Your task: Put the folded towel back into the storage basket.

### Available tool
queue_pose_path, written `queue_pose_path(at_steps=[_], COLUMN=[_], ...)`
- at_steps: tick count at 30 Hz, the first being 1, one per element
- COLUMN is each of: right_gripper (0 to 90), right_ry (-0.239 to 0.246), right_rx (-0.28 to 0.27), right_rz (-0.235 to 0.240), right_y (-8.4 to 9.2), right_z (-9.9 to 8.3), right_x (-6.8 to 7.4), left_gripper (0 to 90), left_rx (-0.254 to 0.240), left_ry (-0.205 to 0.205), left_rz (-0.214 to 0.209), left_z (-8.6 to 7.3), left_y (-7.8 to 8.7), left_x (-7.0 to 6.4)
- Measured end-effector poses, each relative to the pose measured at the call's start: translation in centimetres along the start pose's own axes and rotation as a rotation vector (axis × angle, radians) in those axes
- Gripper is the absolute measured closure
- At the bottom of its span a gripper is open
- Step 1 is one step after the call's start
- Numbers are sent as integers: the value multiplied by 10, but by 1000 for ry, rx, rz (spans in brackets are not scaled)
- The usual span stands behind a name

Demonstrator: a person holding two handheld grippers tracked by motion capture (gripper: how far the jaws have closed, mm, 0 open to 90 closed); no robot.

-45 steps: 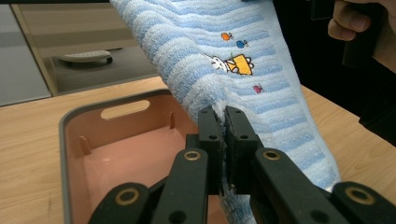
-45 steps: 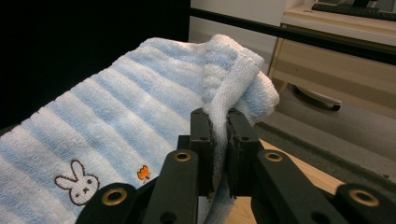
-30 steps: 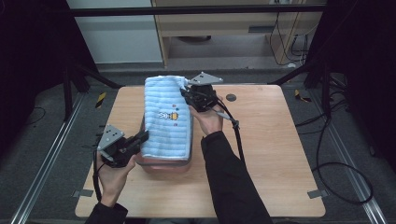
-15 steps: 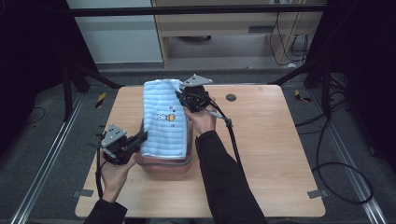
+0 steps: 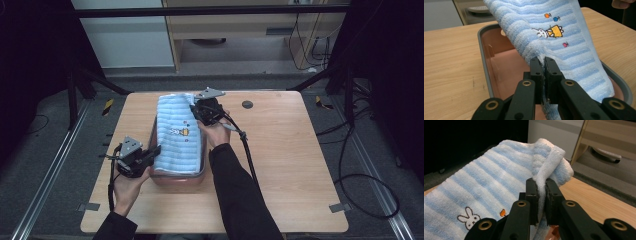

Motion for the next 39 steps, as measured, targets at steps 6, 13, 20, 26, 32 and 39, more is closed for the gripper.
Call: queue_pose_path(at_steps=[6, 13, 20, 26, 32, 39], right_gripper=[829, 825, 817, 811, 787, 697], right_ry=[6, -1, -11, -8, -6, 19], right_rx=[22, 48, 67, 89, 117, 131], right_rz=[-3, -1, -7, -16, -22, -50], right_y=[-7, -17, -21, -28, -36, -35], right_z=[-10, -19, -27, -34, -43, -48], right_x=[1, 1, -1, -2, -2, -6], left_gripper=[860, 859, 856, 854, 835, 753], left_rx=[25, 54, 76, 95, 136, 110], left_ry=[-11, -16, -16, -4, 15, 10], left_rz=[9, 21, 25, 27, 27, 55], left_z=[-8, -16, -21, -24, -31, -26], left_y=[-6, -12, -16, -20, -26, -21], left_x=[0, 3, 4, 5, 7, 14])
Point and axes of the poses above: each handheld gripper's, and its own axes: y roughly backward along the jaws, z roughly out of its top, x roughly to its left, the point moved 9 cm from there along -y, roughly forward along the jaws, and after that the axes turned 7 degrees about x, right-handed, at the moved point
